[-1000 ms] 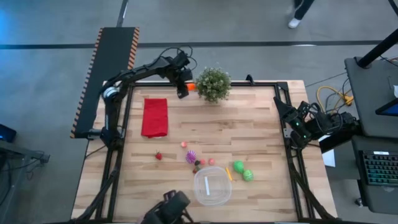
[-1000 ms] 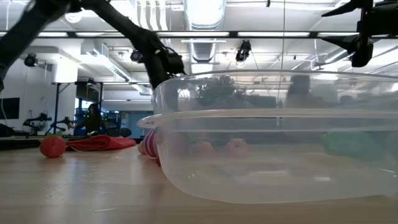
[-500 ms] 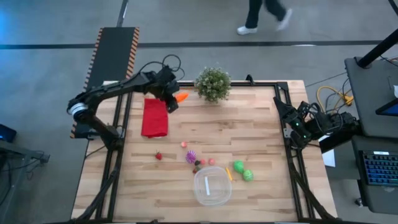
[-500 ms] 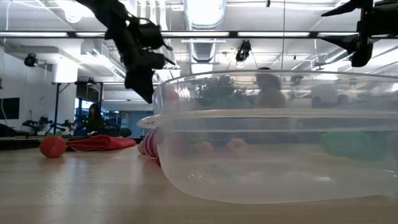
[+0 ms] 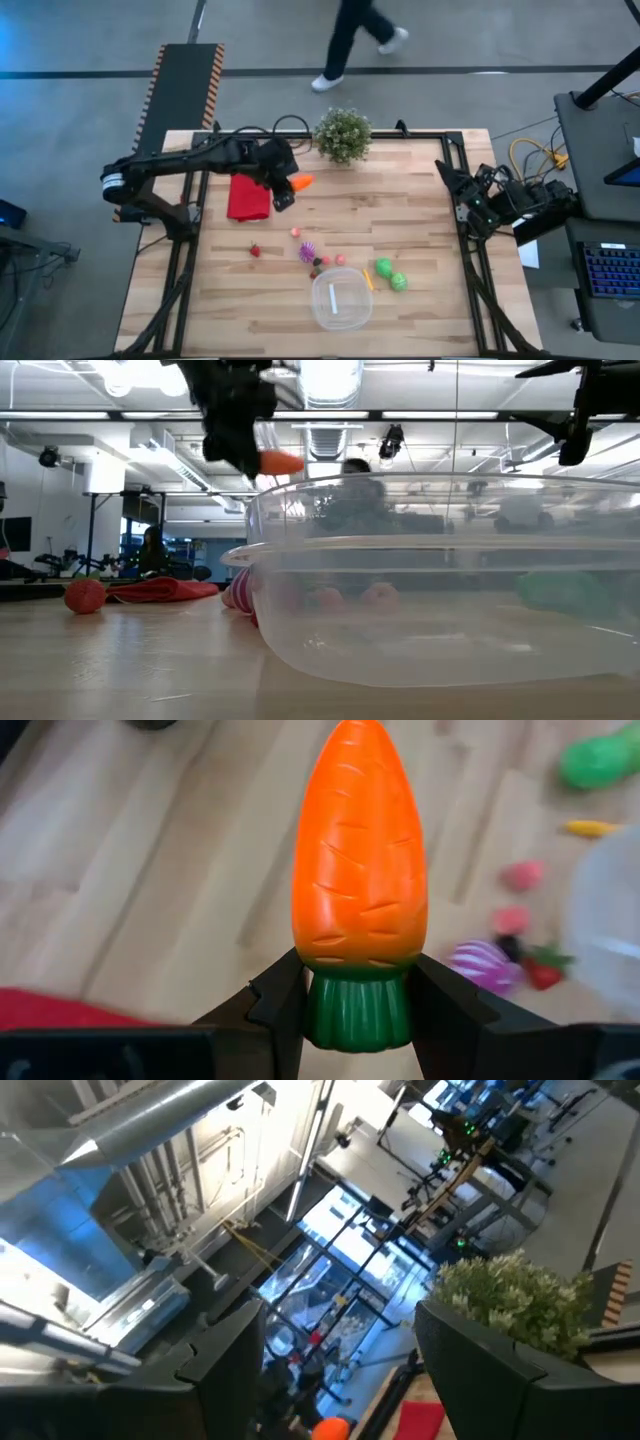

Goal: Pick and placing Produce into tupperware
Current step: Put the orange carrot into the transparent bin

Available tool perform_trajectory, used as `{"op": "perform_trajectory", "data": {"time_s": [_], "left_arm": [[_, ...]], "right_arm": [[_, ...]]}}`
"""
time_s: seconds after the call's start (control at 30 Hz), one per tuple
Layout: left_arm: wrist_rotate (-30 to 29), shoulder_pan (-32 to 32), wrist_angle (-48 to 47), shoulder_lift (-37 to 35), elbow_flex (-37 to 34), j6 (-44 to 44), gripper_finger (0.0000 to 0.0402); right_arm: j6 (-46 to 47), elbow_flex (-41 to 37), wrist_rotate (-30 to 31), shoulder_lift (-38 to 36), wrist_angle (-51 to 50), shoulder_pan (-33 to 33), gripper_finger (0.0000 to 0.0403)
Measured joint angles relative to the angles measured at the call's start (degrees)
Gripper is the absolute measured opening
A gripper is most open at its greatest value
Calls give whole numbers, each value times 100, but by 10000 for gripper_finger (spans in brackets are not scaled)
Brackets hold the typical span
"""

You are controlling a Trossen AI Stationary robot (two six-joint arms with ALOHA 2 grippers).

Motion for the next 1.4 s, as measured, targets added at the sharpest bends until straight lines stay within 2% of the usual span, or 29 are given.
{"op": "perform_trajectory", "data": {"time_s": [0.2, 0.47, 0.87, 1.07, 1.4], "left_arm": [[-89, -735, 8, 215, 372, -616, 125], [-379, -1852, -94, 910, 1044, -1274, 125], [-543, -2784, -241, 1908, 2131, -1580, 125], [-546, -3103, -187, 2339, 2166, -1843, 125], [-553, -3426, 812, 2900, 2164, -2604, 125]], "right_arm": [[595, 0, -329, 2, -536, -1, 249], [1455, 0, -1293, 28, -1020, 0, 249], [1819, 0, -2298, 188, -998, 0, 249], [1876, 0, -2365, 188, -1098, 0, 249], [2325, 0, -2365, 200, -1642, 0, 249]]}}
